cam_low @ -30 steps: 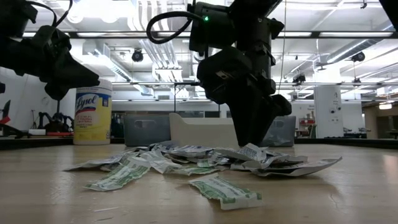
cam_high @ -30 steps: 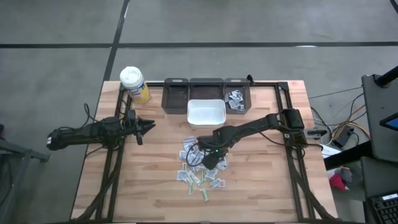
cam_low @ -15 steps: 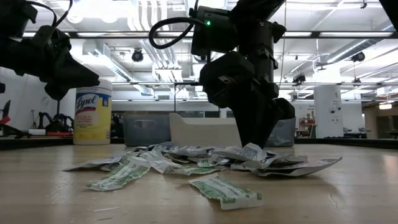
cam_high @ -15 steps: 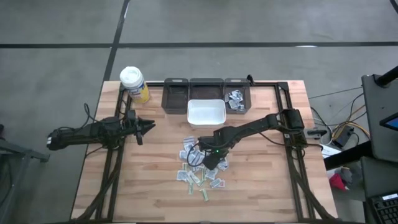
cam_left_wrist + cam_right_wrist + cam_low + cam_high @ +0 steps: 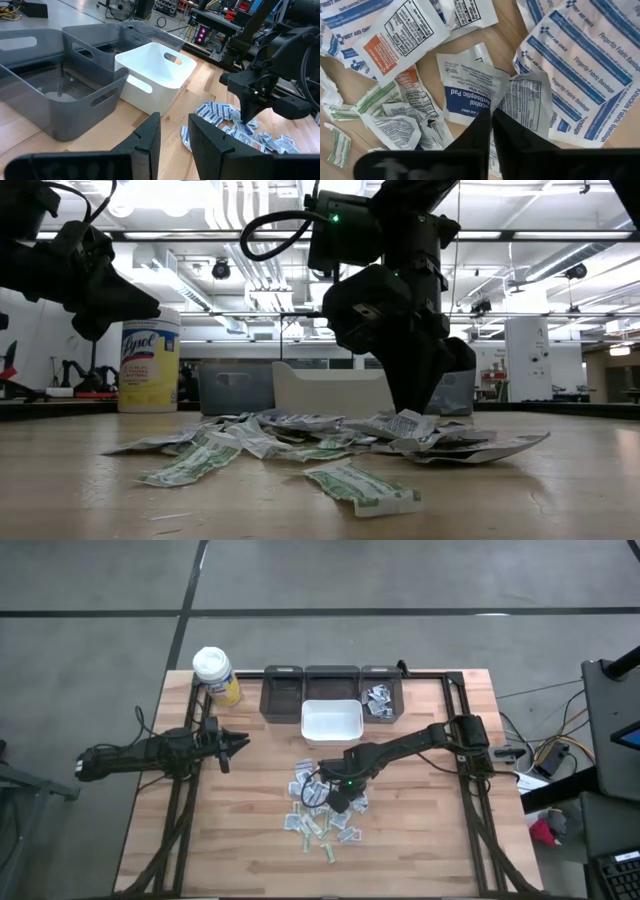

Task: Pick & Place First Aid Supplies
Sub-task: Put the blue alcohol pad into the right black bin

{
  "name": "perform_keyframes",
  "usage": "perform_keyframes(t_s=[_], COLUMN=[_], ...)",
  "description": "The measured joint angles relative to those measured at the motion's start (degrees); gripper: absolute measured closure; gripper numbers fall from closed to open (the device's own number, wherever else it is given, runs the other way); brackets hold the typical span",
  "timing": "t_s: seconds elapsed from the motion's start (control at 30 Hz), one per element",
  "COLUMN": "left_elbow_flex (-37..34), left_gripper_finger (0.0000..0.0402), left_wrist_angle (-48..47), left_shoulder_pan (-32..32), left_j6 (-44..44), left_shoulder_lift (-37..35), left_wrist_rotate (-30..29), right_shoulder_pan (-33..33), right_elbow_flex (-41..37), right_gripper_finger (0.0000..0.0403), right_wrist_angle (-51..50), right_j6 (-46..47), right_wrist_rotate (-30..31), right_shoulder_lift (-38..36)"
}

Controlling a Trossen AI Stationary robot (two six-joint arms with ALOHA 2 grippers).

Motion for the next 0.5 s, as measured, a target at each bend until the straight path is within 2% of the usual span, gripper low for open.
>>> perform_keyframes(t_s=[0.5], left_elbow_flex=[0.02], left_gripper_finger=[0.0307], left_wrist_angle=[0.00], left_shoulder_pan=[0.01], left_j6=[0.00], left_shoulder_lift=[0.00], left_wrist_rotate=[-0.01], right_shoulder_pan=[0.00], right_elbow_flex=[5.14], right_gripper_finger=[0.0394], right_wrist_angle=[-5.31], right_j6=[-0.24], right_wrist_rotate=[0.06], right_shoulder_lift=[0.00])
